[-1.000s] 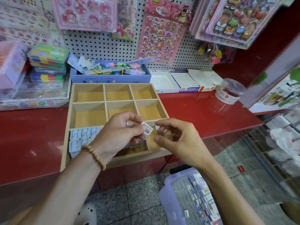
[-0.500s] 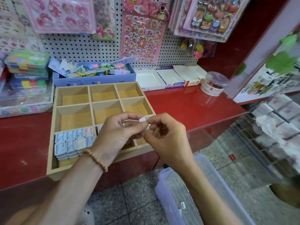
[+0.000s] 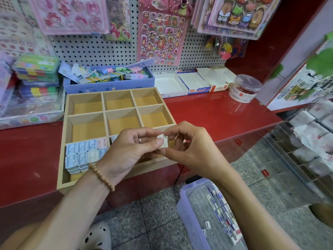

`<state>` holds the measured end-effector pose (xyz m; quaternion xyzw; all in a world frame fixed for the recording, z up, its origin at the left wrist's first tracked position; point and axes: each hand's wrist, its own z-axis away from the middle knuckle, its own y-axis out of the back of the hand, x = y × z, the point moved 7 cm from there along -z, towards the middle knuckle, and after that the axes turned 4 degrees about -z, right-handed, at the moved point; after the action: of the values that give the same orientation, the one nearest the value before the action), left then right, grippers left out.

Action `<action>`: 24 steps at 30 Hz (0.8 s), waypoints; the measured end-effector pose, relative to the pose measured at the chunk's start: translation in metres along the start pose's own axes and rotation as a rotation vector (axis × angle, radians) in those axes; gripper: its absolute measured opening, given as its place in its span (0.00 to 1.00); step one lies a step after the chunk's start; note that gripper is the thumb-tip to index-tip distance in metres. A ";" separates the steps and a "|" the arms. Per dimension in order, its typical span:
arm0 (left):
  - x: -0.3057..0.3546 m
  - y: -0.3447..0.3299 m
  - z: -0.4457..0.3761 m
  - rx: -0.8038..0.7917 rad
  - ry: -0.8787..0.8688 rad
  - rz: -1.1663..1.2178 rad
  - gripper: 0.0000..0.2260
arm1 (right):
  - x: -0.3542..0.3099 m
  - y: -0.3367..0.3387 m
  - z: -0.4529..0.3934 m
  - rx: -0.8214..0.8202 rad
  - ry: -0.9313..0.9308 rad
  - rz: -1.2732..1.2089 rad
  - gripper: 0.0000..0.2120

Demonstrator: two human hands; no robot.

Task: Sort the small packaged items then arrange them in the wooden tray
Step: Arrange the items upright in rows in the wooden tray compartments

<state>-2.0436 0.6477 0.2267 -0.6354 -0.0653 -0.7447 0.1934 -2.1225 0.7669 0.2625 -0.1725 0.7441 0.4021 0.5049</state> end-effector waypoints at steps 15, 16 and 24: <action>0.016 0.067 0.016 0.507 -0.208 -0.285 0.05 | 0.052 -0.037 -0.071 -0.277 0.040 0.894 0.16; 0.015 0.068 0.016 0.510 -0.203 -0.275 0.05 | 0.054 -0.040 -0.073 -0.295 0.040 0.944 0.16; 0.009 0.073 0.016 0.529 -0.178 -0.310 0.05 | 0.052 -0.045 -0.066 -0.289 0.095 1.056 0.14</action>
<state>-2.0026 0.5845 0.2281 -0.6081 -0.3695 -0.6640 0.2299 -2.1554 0.6959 0.2086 0.1391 0.6886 0.6906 0.1716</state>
